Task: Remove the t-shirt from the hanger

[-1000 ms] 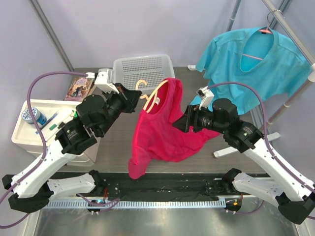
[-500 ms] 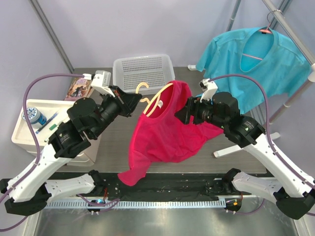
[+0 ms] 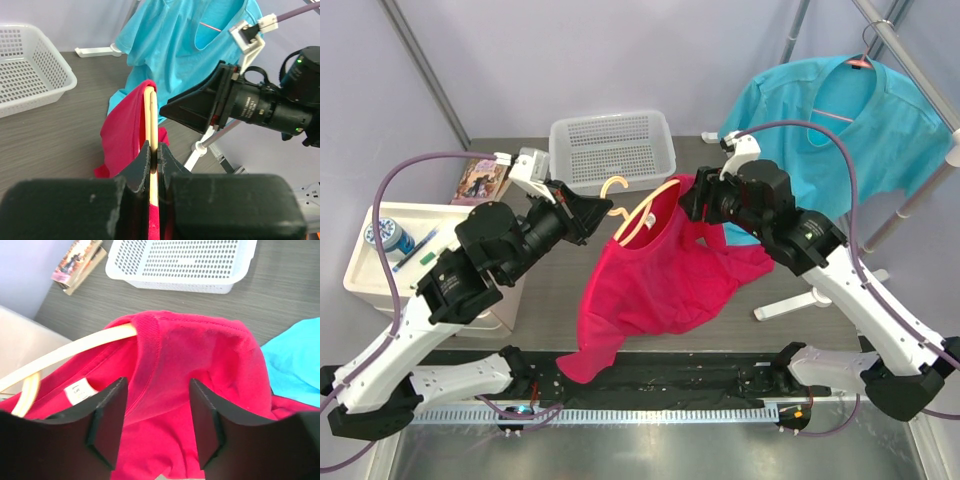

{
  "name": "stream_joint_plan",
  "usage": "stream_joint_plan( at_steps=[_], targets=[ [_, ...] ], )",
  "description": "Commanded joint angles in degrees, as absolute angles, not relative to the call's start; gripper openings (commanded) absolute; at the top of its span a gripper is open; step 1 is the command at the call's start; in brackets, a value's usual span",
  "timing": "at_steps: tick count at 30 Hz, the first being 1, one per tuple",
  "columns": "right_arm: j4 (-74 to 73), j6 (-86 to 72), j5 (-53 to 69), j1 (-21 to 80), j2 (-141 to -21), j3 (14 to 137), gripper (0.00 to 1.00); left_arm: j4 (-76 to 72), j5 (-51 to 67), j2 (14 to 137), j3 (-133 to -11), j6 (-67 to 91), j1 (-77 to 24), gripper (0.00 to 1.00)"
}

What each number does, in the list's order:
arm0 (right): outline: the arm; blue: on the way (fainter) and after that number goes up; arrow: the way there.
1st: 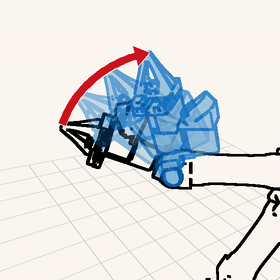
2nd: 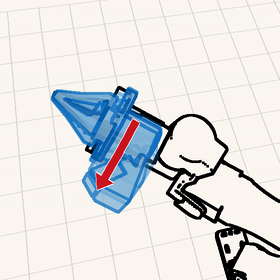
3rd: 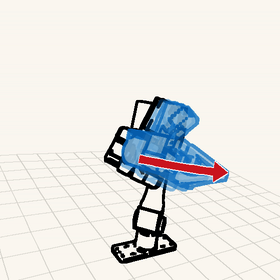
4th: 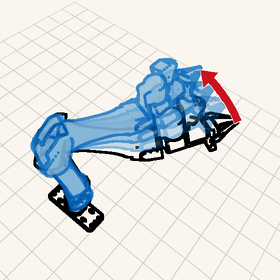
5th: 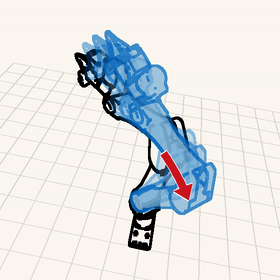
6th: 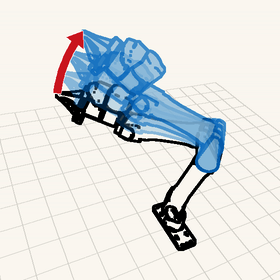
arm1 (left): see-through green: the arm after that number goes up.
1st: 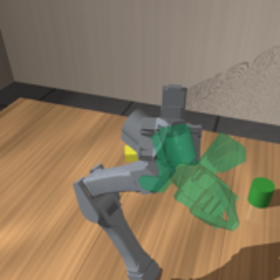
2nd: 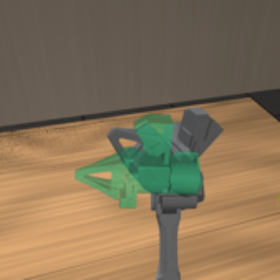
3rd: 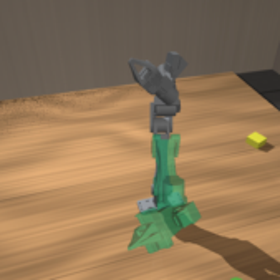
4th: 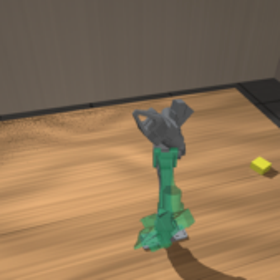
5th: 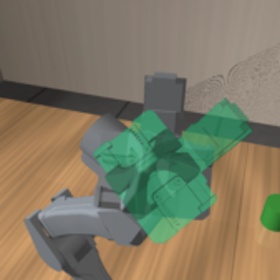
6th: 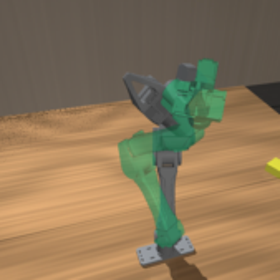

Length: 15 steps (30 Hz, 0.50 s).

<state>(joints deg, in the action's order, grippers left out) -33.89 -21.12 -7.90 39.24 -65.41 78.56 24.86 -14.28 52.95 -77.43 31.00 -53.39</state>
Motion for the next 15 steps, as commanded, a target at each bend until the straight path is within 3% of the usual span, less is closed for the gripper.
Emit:
stream_joint_plan(
  at_steps=[1, 12, 15],
  targets=[
    [-31.03, -20.74, -10.11, 39.55, -66.88, 81.12, 0.55, 22.24, -13.27, 51.85, -78.48, 31.02, -53.26, 0.0],
    [-27.51, -21.88, -10.81, 39.46, -68.99, 79.89, 0.44, 21.8, -12.39, 52.82, -78.31, 31.9, -53.26, 0.0],
    [-27.07, -23.11, -9.85, 39.38, -68.91, 79.89, 0.47, 22.06, -12.48, 53.17, -78.66, 31.38, -53.35, 0.0]
  ],
)
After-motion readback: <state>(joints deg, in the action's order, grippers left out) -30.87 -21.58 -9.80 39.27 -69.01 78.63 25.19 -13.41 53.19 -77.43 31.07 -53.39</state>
